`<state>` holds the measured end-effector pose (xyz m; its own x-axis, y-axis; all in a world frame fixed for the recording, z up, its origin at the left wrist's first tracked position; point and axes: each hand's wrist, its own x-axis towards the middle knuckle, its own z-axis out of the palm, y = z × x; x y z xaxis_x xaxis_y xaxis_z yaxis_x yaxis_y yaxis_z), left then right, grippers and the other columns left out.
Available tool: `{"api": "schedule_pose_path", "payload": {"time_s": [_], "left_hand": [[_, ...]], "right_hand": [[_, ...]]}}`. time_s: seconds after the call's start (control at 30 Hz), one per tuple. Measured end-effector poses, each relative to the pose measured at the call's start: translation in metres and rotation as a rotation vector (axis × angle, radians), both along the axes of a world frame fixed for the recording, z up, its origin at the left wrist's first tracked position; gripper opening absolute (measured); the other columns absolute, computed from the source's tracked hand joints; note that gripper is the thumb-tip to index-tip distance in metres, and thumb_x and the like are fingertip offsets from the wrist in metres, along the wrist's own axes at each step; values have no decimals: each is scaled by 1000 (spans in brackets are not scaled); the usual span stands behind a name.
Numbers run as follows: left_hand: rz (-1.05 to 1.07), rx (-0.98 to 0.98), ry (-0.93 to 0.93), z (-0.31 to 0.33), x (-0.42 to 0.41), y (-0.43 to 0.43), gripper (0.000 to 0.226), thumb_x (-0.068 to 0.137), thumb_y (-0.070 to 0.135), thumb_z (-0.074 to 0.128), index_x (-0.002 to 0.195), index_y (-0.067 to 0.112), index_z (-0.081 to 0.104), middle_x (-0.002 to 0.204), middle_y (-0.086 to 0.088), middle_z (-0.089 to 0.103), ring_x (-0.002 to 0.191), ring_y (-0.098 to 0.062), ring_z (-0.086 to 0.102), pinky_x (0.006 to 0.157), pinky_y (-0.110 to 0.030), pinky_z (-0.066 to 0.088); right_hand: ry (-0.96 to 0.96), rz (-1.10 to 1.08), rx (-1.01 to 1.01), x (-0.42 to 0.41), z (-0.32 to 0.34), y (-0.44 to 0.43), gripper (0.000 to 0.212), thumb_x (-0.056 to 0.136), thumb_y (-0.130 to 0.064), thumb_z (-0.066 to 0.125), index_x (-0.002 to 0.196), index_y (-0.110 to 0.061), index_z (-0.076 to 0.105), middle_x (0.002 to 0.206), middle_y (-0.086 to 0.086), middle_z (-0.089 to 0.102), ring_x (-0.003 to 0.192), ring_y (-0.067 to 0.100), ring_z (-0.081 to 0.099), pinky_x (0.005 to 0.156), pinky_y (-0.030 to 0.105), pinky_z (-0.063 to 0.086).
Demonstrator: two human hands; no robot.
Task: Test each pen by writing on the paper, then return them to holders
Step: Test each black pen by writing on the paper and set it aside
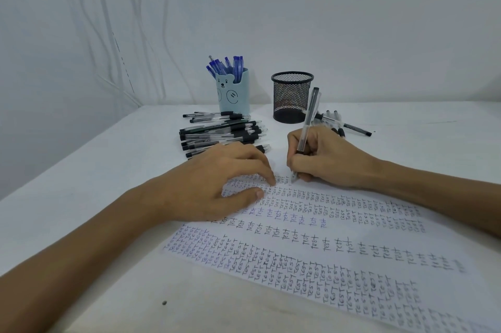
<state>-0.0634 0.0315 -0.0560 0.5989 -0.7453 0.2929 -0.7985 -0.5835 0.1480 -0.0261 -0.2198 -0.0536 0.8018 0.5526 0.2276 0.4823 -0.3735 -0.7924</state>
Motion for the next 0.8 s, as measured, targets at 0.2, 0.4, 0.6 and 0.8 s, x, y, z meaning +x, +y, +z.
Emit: {"api": "schedule_pose_path", "payload": {"time_s": [0.2, 0.4, 0.6, 0.8], "left_hand": [[5, -1, 10, 0, 0, 0, 27, 105, 39, 55, 127, 31, 67, 129, 15, 59, 124, -7, 55, 103, -37, 45], [3, -6, 17, 0, 0, 0, 27, 105, 39, 55, 127, 31, 67, 129, 15, 59, 124, -7, 55, 103, -36, 44], [4, -9, 21, 0, 0, 0, 26, 104, 39, 55, 127, 32, 67, 129, 15, 59, 124, -7, 56, 103, -37, 45], [6, -8, 19, 0, 0, 0, 26, 105, 39, 56, 127, 32, 67, 129, 15, 59, 124, -7, 55, 102, -37, 45]], "right_hand": [[-8, -6, -16, 0, 1, 1, 17, 89, -2, 64, 73, -4, 60, 55, 5, 60, 51, 14, 51, 55, 19, 42], [-21, -22, -18, 0, 0, 1, 14, 88, -2, 64, 76, 2, 60, 56, 5, 61, 50, 11, 51, 55, 17, 42], [-37, -30, -16, -1, 1, 2, 14, 87, -4, 64, 75, 0, 60, 55, 4, 61, 50, 12, 51, 55, 18, 43], [-40, -42, -10, -1, 1, 2, 15, 88, -2, 65, 74, 0, 60, 54, 3, 61, 49, 11, 52, 55, 18, 44]]}}
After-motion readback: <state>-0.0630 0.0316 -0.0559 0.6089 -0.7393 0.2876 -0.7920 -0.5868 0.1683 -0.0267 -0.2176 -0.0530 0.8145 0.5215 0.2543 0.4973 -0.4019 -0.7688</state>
